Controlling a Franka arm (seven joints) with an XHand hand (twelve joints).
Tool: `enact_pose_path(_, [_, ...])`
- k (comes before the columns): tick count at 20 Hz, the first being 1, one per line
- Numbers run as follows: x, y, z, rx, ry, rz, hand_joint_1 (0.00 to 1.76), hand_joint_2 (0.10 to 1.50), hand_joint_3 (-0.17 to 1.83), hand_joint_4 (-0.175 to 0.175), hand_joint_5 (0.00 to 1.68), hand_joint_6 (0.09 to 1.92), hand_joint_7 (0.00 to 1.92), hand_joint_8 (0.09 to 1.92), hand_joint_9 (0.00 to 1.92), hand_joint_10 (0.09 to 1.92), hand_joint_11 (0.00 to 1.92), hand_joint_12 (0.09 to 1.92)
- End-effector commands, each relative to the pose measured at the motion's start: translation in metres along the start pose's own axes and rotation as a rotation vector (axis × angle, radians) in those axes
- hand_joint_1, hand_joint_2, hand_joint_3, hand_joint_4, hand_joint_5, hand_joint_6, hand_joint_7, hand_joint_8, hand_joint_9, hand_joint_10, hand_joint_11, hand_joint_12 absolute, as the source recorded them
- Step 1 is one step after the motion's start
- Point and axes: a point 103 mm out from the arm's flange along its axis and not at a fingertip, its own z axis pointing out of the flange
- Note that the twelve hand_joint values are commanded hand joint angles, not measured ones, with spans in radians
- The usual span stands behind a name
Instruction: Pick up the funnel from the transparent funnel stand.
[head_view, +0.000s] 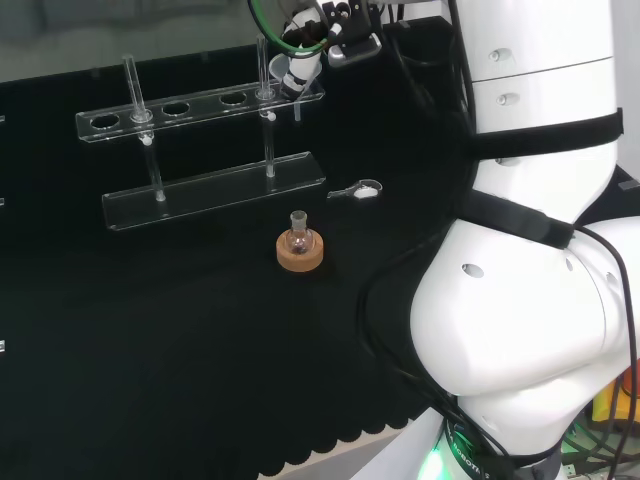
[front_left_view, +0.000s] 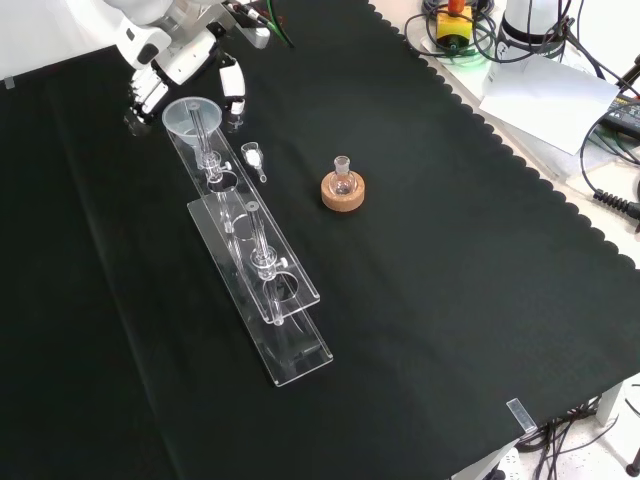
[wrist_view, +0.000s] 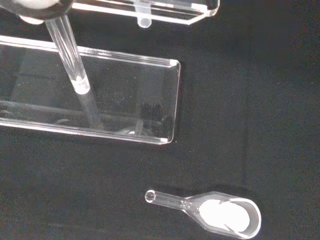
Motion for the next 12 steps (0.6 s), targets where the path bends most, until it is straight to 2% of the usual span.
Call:
enact_pose_path(1, [-0.0033,-0.0015,0.0014,0.004,-0.003,-0.003,0.71,0.64,0.47,-0.046,0.03,0.09,0.00,0.31,0.17,0.84,0.17,1.56])
enact_pose_path(7, [-0.0037,-0.0038,0.0029,0.005,-0.017,0.005,0.71,0.64,0.48,-0.049,0.10,0.09,0.00,0.40,0.25,0.80,0.17,1.55])
enact_pose_path(10, [0.0015,-0.0026,0.0027,-0.010,-0.031,0.006,0.71,0.64,0.49,-0.052,0.20,0.09,0.01,0.58,0.37,0.74,0.18,1.54])
enact_pose_path(12, [0.0041,-0.0021,0.0019,-0.038,-0.047,0.003,0.72,0.65,0.51,-0.052,0.33,0.09,0.10,0.66,0.45,0.70,0.20,1.52])
